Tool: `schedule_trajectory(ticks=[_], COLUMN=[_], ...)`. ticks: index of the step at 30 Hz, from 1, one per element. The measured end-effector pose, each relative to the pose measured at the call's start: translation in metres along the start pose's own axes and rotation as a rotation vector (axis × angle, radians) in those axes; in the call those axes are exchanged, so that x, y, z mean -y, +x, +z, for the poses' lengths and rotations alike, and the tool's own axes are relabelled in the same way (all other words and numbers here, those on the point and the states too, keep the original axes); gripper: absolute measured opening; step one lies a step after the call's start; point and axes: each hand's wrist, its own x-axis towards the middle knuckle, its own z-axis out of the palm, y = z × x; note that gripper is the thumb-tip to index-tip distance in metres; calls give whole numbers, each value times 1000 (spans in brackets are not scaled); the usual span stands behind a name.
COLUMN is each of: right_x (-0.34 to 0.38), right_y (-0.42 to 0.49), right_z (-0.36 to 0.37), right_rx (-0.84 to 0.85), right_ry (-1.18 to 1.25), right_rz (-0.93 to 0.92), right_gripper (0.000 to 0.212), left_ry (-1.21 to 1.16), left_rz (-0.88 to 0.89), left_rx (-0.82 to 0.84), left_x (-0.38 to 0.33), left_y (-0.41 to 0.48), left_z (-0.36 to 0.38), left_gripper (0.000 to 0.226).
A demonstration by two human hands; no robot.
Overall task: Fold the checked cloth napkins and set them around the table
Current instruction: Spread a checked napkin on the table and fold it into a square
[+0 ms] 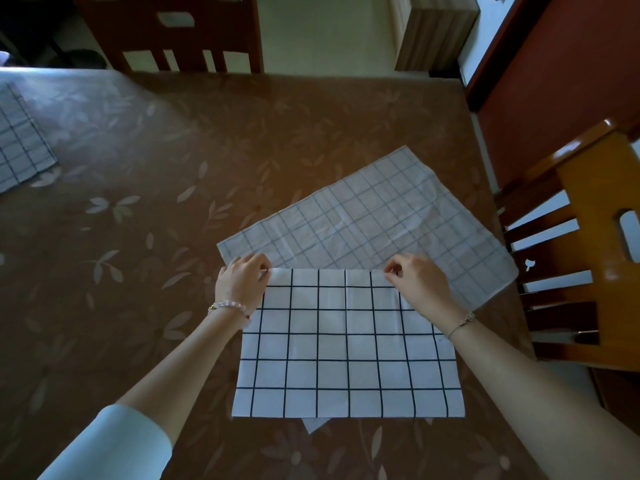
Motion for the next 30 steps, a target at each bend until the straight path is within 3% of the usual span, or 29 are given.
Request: schedule_trajectory(ticks=[7, 21, 26, 30], right_x=[1, 5, 4, 3], right_y=[1, 2, 2, -1], right_z=[3, 4, 7, 10], right_rx=[-53, -115, -138, -228], right_ry=[-4, 25, 25, -19], right_rz=[-47, -82, -106, -91], right_gripper=[10, 22, 24, 40], left_ry=[-3, 110, 117, 97], left_rz=[-20, -24, 59, 192], left_rx=[-10, -78, -119, -118], left_x=[0, -7, -14, -36], left_y=[-3, -15, -24, -41], left_z=[1, 4, 7, 13], left_gripper=[8, 30, 28, 28])
